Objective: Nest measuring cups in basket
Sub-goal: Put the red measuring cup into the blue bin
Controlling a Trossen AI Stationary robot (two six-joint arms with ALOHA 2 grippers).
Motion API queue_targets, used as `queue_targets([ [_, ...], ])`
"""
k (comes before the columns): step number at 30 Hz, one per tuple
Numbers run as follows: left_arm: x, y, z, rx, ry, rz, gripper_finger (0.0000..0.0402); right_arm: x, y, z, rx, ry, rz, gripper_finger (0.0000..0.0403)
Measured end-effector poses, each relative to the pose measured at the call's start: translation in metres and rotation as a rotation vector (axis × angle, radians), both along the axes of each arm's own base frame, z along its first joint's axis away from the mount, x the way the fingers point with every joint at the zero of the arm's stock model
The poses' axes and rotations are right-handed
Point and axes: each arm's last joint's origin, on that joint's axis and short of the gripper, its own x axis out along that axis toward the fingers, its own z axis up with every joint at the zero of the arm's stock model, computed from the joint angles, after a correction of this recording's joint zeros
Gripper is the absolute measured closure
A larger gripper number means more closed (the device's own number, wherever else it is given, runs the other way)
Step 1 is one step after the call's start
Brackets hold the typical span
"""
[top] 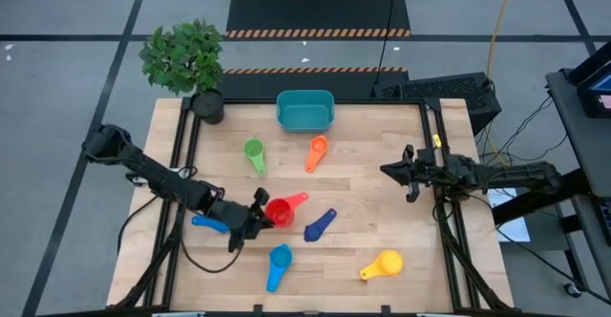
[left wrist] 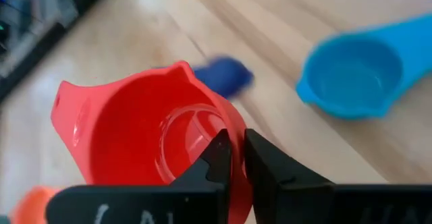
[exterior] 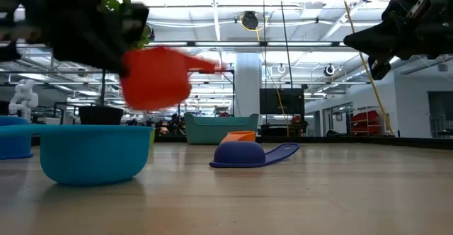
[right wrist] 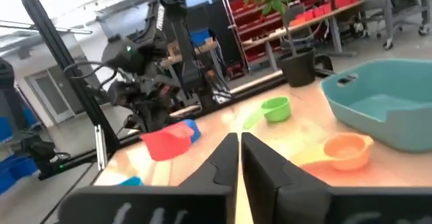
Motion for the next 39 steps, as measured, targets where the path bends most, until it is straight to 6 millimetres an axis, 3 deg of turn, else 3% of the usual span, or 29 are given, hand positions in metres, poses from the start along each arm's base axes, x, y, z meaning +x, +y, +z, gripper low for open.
queue_targets([
  [6,0.001,0.018,0.019,-0.024,-0.085,0.043,0.0376,0.013,0.007,-0.007,-0.092,0.111,0.050,0.0328],
  [10,0.005,0.029,0.029,-0.053,-0.156,0.097,0.0376,0.030,0.013,0.010,-0.149,0.168,0.003,0.0293],
  [16,0.013,0.036,0.038,-0.136,-0.250,0.088,0.0376,0.071,0.031,0.037,-0.332,0.297,-0.066,0.0263],
  [21,0.014,0.039,0.037,-0.251,-0.233,0.155,0.0376,0.118,0.053,0.050,-0.547,0.405,-0.121,0.0254],
  [25,0.014,0.037,0.037,-0.341,-0.216,0.194,0.0376,0.150,0.068,0.050,-0.719,0.485,-0.166,0.0253],
  [32,0.012,0.036,0.034,-0.462,-0.156,0.280,0.0376,0.192,0.083,0.046,-0.864,0.474,-0.191,0.0252],
  [39,0.010,0.032,0.032,-0.499,-0.126,0.301,0.0376,0.222,0.092,0.035,-1.009,0.542,-0.160,0.0261],
])
